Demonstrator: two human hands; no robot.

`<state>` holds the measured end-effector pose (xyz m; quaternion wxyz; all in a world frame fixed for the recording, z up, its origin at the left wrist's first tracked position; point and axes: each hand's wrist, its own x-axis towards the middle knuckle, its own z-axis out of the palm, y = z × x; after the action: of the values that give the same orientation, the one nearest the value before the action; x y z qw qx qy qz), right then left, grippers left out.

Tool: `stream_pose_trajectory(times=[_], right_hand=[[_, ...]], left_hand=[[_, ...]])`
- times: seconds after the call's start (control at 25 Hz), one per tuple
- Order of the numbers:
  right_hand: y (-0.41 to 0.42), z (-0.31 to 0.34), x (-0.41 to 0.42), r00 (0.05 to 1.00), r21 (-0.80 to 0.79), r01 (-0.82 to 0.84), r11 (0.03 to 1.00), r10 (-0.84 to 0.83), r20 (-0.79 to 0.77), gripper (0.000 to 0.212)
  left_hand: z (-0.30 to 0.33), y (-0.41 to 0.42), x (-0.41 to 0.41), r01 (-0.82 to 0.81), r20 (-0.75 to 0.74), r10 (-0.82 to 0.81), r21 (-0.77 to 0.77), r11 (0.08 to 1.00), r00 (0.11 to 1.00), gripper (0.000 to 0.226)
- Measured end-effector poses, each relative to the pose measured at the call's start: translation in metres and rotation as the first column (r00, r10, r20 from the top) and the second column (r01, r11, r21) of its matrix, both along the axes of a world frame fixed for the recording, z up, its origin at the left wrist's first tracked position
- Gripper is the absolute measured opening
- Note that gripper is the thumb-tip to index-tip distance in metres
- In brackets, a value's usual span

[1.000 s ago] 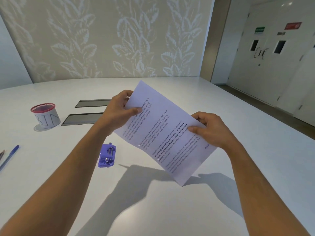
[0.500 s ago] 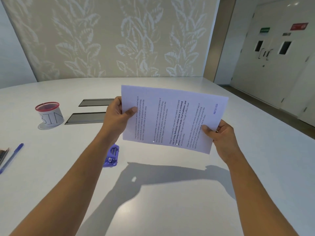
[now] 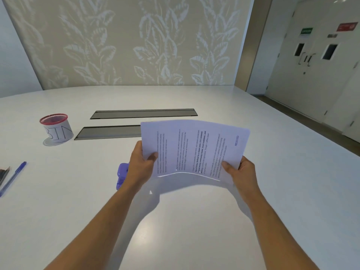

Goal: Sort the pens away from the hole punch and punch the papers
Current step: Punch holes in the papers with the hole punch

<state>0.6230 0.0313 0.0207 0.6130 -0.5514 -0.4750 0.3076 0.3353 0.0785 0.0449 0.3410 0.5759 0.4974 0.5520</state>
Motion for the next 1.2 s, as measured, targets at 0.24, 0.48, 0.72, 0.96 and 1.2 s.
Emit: stream_pose_trajectory(times=[0.24, 0.48, 0.72, 0.96, 1.2], right_hand=[[0.000, 0.000, -0.004, 0.999, 0.004, -0.001, 1.000, 0.001, -0.037, 0.026], [-0.006, -0.003, 0.000, 0.998, -0.089, 0.017, 0.996, -0.022, -0.059, 0.025], [-0.010, 0.007, 0.009, 0.990, -0.149, -0.050, 0.988, 0.030, -0.135, 0.028], [-0.007, 0.011, 0.000, 0.933, -0.143, -0.034, 0.989, -0.020, -0.359, 0.025], [-0.005, 0.011, -0.032, 0.885, -0.128, -0.018, 0.992, -0.044, -0.464, 0.024]], left_hand=[[0.002, 0.005, 0.003, -0.013, -0.001, 0.013, -0.013, 1.000, 1.000, 0.029], [-0.006, 0.007, 0.001, -0.038, -0.015, 0.036, -0.105, 0.994, 0.999, 0.028], [0.007, 0.009, -0.004, -0.104, 0.060, 0.107, -0.052, 0.993, 0.992, 0.031], [-0.004, -0.003, 0.019, -0.032, 0.511, 0.206, -0.327, 0.945, 0.834, 0.049], [-0.008, -0.033, 0.067, 0.278, 0.519, -0.102, -0.273, 0.921, 0.848, 0.049]])
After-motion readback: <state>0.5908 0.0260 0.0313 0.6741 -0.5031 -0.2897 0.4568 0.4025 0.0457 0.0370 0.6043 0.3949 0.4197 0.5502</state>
